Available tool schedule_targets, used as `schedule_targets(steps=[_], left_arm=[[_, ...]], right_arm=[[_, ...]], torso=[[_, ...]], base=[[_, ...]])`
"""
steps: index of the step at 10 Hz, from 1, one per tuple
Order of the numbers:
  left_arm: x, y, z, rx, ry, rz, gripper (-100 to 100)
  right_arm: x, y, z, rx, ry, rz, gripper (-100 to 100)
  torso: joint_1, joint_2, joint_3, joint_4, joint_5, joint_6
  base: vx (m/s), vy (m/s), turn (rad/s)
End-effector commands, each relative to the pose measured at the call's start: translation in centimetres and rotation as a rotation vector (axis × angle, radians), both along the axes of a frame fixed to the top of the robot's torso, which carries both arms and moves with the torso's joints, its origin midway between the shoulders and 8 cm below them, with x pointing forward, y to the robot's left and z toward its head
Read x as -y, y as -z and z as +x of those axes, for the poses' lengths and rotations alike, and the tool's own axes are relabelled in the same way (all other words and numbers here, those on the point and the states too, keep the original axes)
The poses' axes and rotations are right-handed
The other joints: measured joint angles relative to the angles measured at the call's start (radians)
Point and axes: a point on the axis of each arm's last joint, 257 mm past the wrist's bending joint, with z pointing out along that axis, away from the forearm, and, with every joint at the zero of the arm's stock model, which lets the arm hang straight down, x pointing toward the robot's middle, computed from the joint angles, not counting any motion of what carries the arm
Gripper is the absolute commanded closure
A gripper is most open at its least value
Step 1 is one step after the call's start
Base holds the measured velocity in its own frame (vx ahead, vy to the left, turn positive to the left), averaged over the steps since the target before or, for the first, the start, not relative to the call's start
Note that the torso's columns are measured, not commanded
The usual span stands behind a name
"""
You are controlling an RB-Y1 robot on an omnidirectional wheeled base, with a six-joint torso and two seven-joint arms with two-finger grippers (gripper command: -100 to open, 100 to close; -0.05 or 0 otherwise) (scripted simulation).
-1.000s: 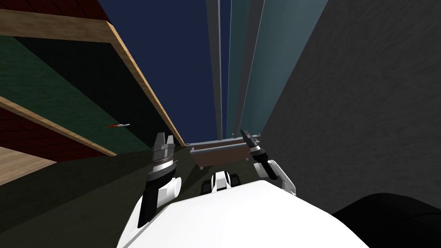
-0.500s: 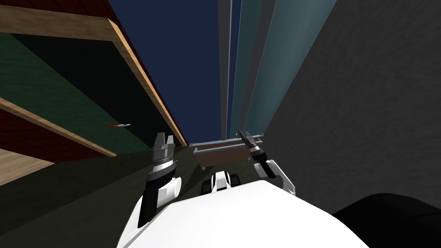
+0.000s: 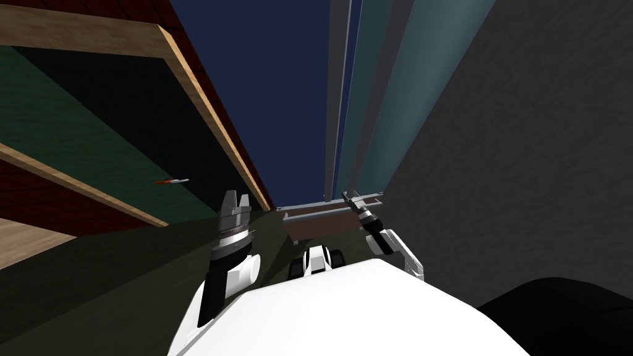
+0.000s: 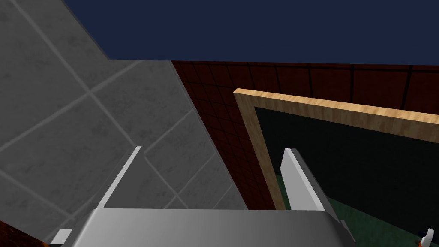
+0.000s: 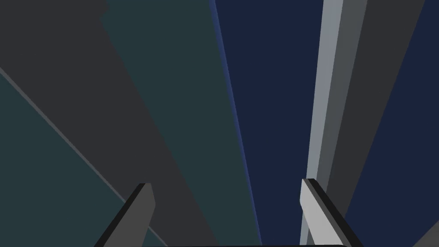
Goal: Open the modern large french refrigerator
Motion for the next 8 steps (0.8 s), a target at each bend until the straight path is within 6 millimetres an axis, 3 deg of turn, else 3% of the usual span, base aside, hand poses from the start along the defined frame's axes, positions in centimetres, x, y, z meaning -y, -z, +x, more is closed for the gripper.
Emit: schedule_targets(steps=[1, 8], left_arm=[[0.0, 0.0, 0.0, 0.0, 0.0, 0.0, 0], [0.0, 0.0, 0.0, 0.0, 0.0, 0.0, 0]], right_arm=[[0.7, 1.7, 0.4, -0.025, 0.038, -0.123, -100], [3.0, 6.5, 1.2, -0.102, 0.122, -0.47, -100]], torso=[[-0.002, 0.001, 0.0, 0.0, 0.0, 0.0], [-0.001, 0.001, 0.0, 0.0, 0.0, 0.0]], base=[[0.016, 0.083, -0.009], [0.017, 0.101, -0.012]])
